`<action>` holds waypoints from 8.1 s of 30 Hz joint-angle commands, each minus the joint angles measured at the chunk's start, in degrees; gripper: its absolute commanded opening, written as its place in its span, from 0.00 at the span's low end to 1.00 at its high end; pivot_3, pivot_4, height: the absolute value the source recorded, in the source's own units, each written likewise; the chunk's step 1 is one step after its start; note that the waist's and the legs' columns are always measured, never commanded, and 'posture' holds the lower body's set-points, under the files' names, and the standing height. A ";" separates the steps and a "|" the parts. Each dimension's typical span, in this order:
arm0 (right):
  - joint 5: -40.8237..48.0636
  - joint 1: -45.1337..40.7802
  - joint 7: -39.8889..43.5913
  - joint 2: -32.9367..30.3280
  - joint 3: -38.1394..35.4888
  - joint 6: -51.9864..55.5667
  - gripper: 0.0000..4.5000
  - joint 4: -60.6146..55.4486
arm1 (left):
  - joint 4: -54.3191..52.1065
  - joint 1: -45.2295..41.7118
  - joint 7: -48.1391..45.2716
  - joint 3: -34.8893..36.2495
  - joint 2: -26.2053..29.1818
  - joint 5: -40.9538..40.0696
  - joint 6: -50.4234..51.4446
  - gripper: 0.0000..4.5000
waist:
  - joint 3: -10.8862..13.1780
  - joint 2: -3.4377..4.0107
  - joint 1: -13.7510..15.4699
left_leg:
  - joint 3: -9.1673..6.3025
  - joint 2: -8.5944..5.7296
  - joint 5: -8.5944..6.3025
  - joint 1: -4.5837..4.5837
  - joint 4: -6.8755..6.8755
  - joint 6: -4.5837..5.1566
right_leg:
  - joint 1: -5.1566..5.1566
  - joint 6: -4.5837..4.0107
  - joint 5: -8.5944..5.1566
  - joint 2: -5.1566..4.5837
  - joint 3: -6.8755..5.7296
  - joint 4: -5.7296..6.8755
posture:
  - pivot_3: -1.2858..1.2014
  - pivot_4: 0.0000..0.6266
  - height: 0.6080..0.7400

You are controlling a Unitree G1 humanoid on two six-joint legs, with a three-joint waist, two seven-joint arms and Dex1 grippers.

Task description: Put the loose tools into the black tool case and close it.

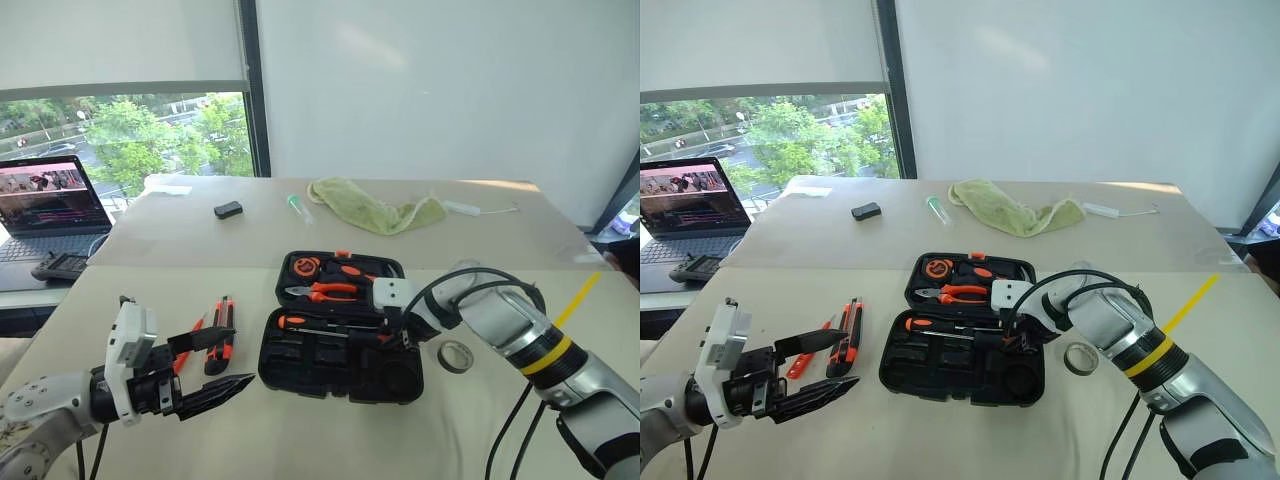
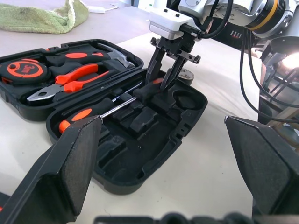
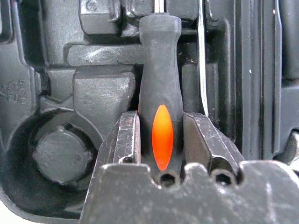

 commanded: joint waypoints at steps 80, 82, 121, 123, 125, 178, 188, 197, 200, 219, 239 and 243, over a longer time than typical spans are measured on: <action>44.20 46.37 -18.25 -1.26 -50.47 -12.61 0.99 -39.98 | 18.40 -20.13 37.01 -13.10 7.12 13.48 33.49 1.00 | -0.26 -0.34 1.26 | -0.01 0.29 -0.06 0.56 -0.49 0.08 | 0.36 -0.35 -0.09 0.66 0.00 -0.01 | 0.52 0.24 1.00; 43.34 47.79 -18.90 -1.70 -50.79 -13.12 1.00 -40.64 | 19.53 -20.15 37.19 -15.17 6.49 15.28 33.87 0.94 | -0.25 -0.36 1.37 | -0.01 0.30 -0.05 0.56 -0.48 0.07 | 0.36 -0.35 -0.08 0.62 0.01 0.00 | 0.52 0.24 1.00; 40.55 88.13 -22.78 7.61 -75.26 -23.22 1.00 -52.58 | 51.86 -60.52 -30.11 -58.46 -7.89 52.87 -22.85 0.14 | -0.17 -0.39 2.12 | 0.10 0.00 -0.27 0.08 0.48 0.87 | 0.50 0.32 -0.04 0.57 0.13 -0.02 | 0.52 0.24 1.00; 40.36 88.60 -22.99 7.78 -74.93 -23.70 1.00 -52.68 | 49.16 -59.41 -30.57 -58.40 -7.02 53.41 -21.28 0.14 | -0.17 -0.39 2.05 | 0.09 0.02 -0.27 0.07 0.52 0.87 | 0.50 0.33 -0.04 0.58 0.14 -0.01 | 0.52 0.24 1.00; 40.08 88.64 -23.36 7.85 -74.39 -23.96 1.00 -52.70 | 47.21 -58.34 -30.14 -58.34 -6.30 54.32 -20.06 0.14 | -0.18 -0.37 1.78 | 0.09 0.03 -0.27 0.06 0.55 0.87 | 0.48 0.32 -0.04 0.58 0.16 0.02 | 0.52 0.24 1.00; 39.20 85.70 -23.88 5.56 -71.01 -23.64 1.00 -51.56 | 33.10 -38.17 -7.93 -42.23 -18.58 37.34 -7.28 0.01 | -0.28 -0.23 2.09 | 0.01 0.00 -0.30 0.11 0.68 0.91 | 0.54 0.34 -0.04 0.39 0.18 0.13 | 0.52 0.24 1.00; 39.11 85.21 -24.29 5.24 -70.68 -23.52 1.00 -51.34 | 38.04 -46.66 0.10 -38.27 -22.39 34.82 1.96 0.01 | -0.31 -0.18 2.09 | 0.00 -0.07 -0.30 0.12 0.70 0.91 | 0.58 0.38 -0.02 0.48 0.19 0.12 | 0.52 0.24 1.00; 39.30 85.50 -24.48 5.19 -70.77 -23.58 1.00 -51.57 | 37.84 -43.05 -5.57 -44.55 -16.85 39.65 -5.59 0.01 | -0.31 -0.18 1.98 | -0.01 -0.05 -0.30 0.09 0.68 0.91 | 0.53 0.37 -0.02 0.47 0.18 0.10 | 0.52 0.24 1.00; 39.30 85.62 -24.46 5.16 -70.75 -23.64 1.00 -51.59 | 37.16 -42.32 -7.99 -45.29 -15.51 39.32 -6.43 0.01 | -0.31 -0.17 2.15 | -0.01 -0.04 -0.31 0.09 0.68 0.92 | 0.54 0.37 -0.02 0.41 0.17 0.09 | 0.52 0.24 1.00; 39.31 85.76 -24.44 4.87 -70.53 -23.56 1.00 -51.64 | 36.63 -41.67 -9.68 -35.12 -19.64 24.61 3.22 0.01 | -0.41 -0.11 2.15 | -0.02 0.00 -0.31 0.05 0.71 0.93 | 0.50 0.37 -0.02 0.42 0.16 0.14 | 0.52 0.24 1.00; 38.95 85.19 -24.72 4.59 -69.30 -23.54 1.00 -51.47 | 38.05 -39.20 -6.12 -43.98 -15.86 34.57 1.11 0.01 | -0.43 -0.10 2.13 | -0.01 -0.02 -0.31 0.17 0.65 0.92 | 0.60 0.35 -0.04 0.43 0.19 0.08 | 0.52 0.24 1.00; 39.07 85.10 -24.67 4.43 -69.41 -23.50 1.00 -51.37 | 38.58 -39.25 -4.90 -44.01 -16.32 34.33 3.62 0.01 | -0.44 -0.08 2.11 | -0.01 -0.02 -0.31 0.18 0.64 0.92 | 0.60 0.35 -0.04 0.41 0.20 0.09 | 0.52 0.24 1.00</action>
